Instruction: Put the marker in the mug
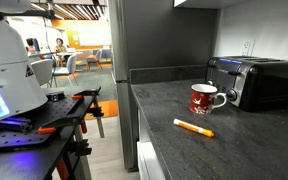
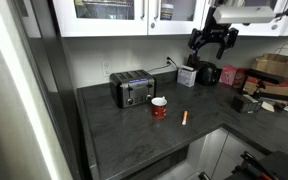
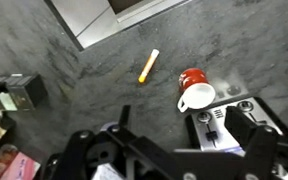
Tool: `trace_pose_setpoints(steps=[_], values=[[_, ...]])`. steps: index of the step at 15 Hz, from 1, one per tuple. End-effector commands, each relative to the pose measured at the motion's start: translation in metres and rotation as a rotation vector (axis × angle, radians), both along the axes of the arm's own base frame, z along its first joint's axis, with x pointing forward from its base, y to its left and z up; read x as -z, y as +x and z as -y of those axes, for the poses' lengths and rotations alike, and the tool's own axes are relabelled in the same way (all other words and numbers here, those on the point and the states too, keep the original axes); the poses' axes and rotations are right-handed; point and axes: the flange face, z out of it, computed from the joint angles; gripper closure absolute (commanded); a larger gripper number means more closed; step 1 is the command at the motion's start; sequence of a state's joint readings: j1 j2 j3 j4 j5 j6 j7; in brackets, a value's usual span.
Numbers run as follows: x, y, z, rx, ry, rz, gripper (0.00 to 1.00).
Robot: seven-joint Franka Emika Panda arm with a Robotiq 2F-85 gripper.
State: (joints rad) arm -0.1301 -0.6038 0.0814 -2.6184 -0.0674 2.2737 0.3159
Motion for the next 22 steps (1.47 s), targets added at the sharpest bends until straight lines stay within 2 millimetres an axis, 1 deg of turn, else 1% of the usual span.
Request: trace_pose_setpoints(steps=[1,3,7,10,11,12,16,18,22], values=[[0.054,0.046,0.021,0.185,0.078,-0.045,0.00],[0.093,0.066,0.033,0.288,0.116,-0.075,0.00],[0.156,0.095,0.049,0.385,0.180,-0.134,0.00],[0.204,0.110,0.062,0.418,0.239,-0.198,0.00],[0.217,0.114,0.065,0.431,0.251,-0.219,0.00],[0.232,0.118,0.069,0.419,0.251,-0.230,0.00],[0.280,0.131,0.089,0.432,0.268,-0.287,0.00],[0.298,0.139,0.097,0.430,0.283,-0.302,0.00],[0.325,0.159,0.097,0.408,0.323,-0.306,0.00]])
